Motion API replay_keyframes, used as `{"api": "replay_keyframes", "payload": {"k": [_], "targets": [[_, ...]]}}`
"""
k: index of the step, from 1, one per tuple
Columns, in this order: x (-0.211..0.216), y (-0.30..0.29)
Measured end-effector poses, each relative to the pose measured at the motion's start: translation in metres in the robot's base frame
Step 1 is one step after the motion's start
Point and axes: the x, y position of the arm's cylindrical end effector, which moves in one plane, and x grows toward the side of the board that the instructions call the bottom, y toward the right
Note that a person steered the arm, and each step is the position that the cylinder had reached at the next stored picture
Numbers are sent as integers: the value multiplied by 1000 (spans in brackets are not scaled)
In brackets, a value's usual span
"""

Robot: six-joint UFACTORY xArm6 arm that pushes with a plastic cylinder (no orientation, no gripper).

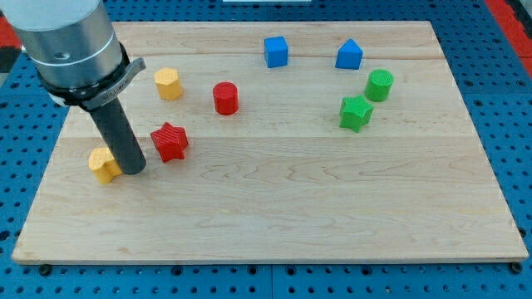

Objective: Slide the yellow heart towards the bottom left of the board

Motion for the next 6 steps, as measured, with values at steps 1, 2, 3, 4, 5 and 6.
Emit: {"api": "replay_keyframes", "payload": {"k": [1, 2, 3, 4, 5, 6], "targets": [[-20, 0], [-46, -14], [-46, -35], [-38, -39], [-15, -30], [14, -16]]}}
